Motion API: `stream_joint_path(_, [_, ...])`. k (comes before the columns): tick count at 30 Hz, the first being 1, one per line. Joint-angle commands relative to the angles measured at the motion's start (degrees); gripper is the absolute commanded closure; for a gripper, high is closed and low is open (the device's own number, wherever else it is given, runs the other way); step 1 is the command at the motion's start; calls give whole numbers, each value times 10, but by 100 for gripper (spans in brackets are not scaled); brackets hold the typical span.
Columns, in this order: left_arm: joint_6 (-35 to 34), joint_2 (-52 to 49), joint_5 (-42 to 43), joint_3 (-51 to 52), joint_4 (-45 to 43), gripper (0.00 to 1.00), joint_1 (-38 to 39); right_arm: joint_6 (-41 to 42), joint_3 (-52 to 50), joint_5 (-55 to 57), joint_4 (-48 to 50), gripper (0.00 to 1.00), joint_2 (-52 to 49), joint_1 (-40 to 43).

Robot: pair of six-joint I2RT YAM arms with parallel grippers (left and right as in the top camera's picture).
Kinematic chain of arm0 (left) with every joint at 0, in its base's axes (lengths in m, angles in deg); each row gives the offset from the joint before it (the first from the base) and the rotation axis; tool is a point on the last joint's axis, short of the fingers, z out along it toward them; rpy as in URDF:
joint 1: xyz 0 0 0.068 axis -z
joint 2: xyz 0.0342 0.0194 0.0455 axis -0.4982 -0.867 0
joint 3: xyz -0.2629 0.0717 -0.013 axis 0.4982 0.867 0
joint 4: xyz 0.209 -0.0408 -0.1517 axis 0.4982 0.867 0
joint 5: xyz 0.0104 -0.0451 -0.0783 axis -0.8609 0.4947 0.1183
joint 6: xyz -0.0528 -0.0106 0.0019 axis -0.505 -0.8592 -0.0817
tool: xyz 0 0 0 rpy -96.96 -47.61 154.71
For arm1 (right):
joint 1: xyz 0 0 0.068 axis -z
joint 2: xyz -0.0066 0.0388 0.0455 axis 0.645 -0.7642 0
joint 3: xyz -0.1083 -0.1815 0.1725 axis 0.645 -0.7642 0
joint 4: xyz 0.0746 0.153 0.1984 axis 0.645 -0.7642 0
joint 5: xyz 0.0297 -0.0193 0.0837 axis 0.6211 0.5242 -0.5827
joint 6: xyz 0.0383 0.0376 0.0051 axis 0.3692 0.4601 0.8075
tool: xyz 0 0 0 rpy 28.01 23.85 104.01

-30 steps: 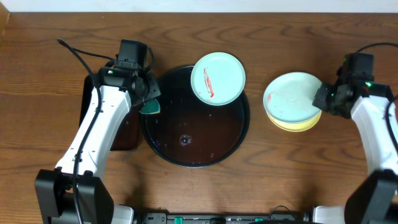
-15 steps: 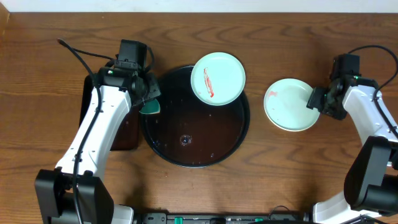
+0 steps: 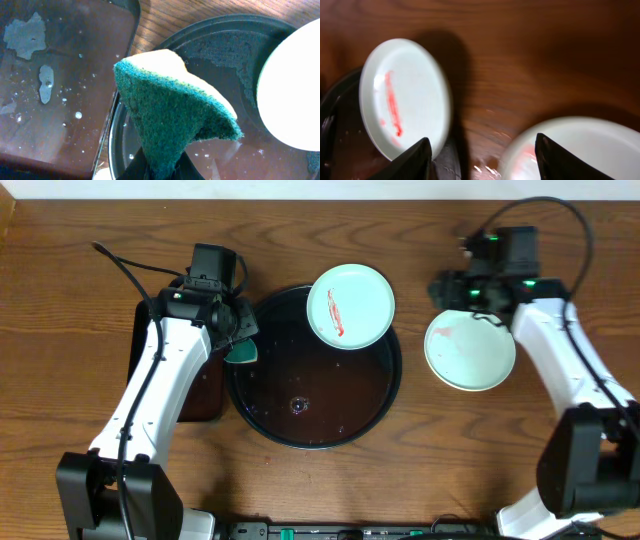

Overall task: Clean dirty plates on tray and stack at the side
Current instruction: 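Move the right gripper back and grip the last light-blue plate's rim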

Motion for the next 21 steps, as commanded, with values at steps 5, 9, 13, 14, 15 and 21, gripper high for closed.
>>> stream_joint_path(5, [10, 0, -7, -5, 1, 92, -2, -41, 3, 39, 106, 34, -106, -70])
stream_joint_path(9, [10, 0, -7, -5, 1, 92, -2, -27, 3, 39, 163, 39, -145, -83])
stream_joint_path(13, [10, 0, -7, -5, 1, 92, -2, -3, 3, 40, 172, 54, -153, -84])
stream_joint_path(14, [10, 0, -7, -5, 1, 92, -2, -1, 3, 39, 172, 59, -153, -84])
stream_joint_path(15, [10, 0, -7, -5, 1, 92, -2, -1, 3, 39, 172, 66, -153, -84])
stream_joint_path(21, [10, 0, -7, -5, 1, 92, -2, 14, 3, 21, 152, 98, -153, -87])
